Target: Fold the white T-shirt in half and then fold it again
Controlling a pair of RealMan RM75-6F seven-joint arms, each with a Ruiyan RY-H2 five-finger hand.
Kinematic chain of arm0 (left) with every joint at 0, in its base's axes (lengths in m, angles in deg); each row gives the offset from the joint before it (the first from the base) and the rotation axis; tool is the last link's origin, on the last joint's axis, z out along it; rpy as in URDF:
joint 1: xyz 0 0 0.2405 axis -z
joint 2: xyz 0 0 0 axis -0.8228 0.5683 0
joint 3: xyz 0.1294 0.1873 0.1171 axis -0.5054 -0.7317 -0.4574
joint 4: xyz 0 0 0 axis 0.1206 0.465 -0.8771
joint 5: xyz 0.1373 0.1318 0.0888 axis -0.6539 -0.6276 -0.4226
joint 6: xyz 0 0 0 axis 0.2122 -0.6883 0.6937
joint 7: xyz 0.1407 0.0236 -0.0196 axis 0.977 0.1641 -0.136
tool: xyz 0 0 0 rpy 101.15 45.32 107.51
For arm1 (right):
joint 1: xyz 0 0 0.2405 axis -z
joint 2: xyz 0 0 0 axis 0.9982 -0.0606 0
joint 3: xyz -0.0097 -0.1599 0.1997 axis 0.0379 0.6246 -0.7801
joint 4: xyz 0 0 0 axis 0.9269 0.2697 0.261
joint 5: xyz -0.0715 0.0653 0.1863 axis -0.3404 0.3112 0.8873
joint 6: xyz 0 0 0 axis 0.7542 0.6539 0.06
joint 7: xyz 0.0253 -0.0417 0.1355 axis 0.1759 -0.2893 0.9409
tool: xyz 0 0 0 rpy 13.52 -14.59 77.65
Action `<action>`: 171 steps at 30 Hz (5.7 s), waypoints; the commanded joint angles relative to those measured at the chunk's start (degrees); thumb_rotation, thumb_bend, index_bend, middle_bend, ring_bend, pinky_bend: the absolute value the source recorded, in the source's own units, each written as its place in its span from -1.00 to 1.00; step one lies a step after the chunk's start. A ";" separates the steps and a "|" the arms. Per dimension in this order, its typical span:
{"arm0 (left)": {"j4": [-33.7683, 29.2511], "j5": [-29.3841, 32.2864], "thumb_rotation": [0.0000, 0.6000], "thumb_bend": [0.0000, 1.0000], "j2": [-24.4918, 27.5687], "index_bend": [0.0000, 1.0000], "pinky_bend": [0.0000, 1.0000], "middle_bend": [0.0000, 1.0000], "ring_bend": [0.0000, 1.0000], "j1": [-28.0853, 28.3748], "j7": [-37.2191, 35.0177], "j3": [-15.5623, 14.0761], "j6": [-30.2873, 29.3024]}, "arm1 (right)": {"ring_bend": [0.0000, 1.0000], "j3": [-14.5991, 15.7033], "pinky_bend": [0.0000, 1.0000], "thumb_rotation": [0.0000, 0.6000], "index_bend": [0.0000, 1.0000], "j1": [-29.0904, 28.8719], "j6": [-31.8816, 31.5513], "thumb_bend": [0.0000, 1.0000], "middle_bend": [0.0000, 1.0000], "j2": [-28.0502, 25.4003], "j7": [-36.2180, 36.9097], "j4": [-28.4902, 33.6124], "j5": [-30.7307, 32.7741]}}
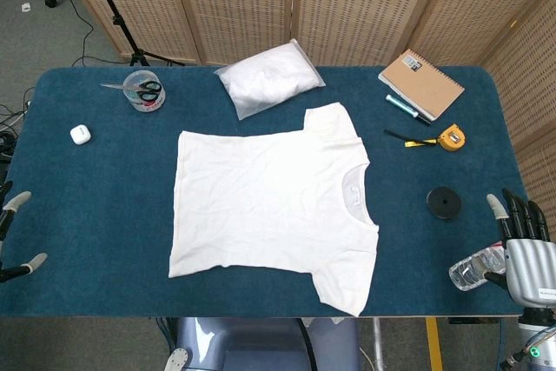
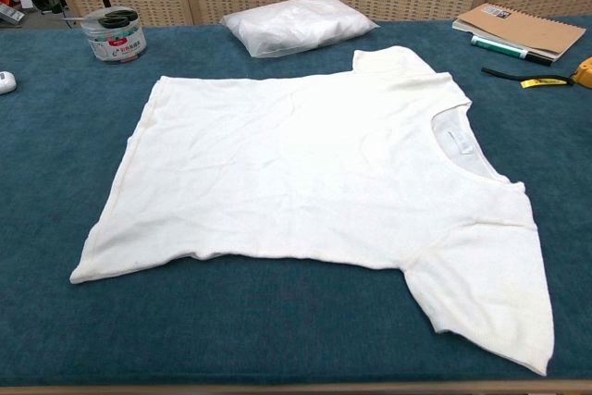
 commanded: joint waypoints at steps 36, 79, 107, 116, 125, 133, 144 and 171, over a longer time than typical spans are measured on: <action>-3.33 2.51 1.00 -1.00 -0.17 -1.00 -1.00 -1.00 -1.00 -0.47 5.87 0.28 0.24 | -1.00 14.10 -1.00 1.00 -0.36 -15.77 16.73 -1.00 -1.00 13.98 6.33 -20.27 -31.93; -3.21 4.16 1.00 -1.00 0.21 -1.00 -1.00 -1.00 -1.00 -0.25 4.94 0.78 1.33 | -1.00 15.22 -1.00 1.00 -0.27 -19.26 15.58 0.23 -0.98 24.69 2.66 -29.21 -27.13; -1.06 1.93 1.00 -1.00 -0.94 -1.00 -1.00 -1.00 -1.00 0.38 4.29 0.37 1.58 | -1.00 16.68 -1.00 1.00 0.30 -19.32 12.67 0.05 -0.96 27.12 7.64 -32.28 -25.47; 7.91 -8.04 1.00 -0.95 -5.35 -0.51 -1.00 -1.00 -1.00 4.25 -4.52 -3.70 6.42 | -1.00 16.29 -1.00 1.00 0.31 -18.42 10.73 0.18 -0.96 27.05 9.04 -31.65 -24.12; 13.93 -14.27 1.00 -0.88 -15.53 -0.15 -1.00 -1.00 -1.00 9.08 -1.81 -6.01 12.14 | -1.00 15.67 -1.00 1.00 0.32 -18.38 10.17 0.19 -0.96 25.96 10.39 -31.63 -22.81; 16.55 -12.67 1.00 -0.83 -22.95 0.12 -1.00 -1.00 -1.00 11.76 -1.01 -5.74 16.22 | -1.00 15.74 -1.00 1.00 0.32 -18.81 10.37 0.19 -0.96 25.20 11.96 -31.43 -22.56; 18.99 -10.10 1.00 -0.78 -26.08 0.18 -1.00 -1.00 -1.00 13.92 -0.68 -6.18 19.70 | -1.00 15.70 -1.00 1.00 0.33 -18.89 10.73 0.19 -0.96 25.16 12.36 -31.52 -21.98; 22.66 -7.98 1.00 -0.30 -29.56 0.18 -1.00 -1.00 -1.00 19.80 -7.50 -7.23 25.17 | -1.00 15.93 -1.00 1.00 0.33 -19.16 11.03 0.21 -0.96 25.01 13.51 -31.98 -21.66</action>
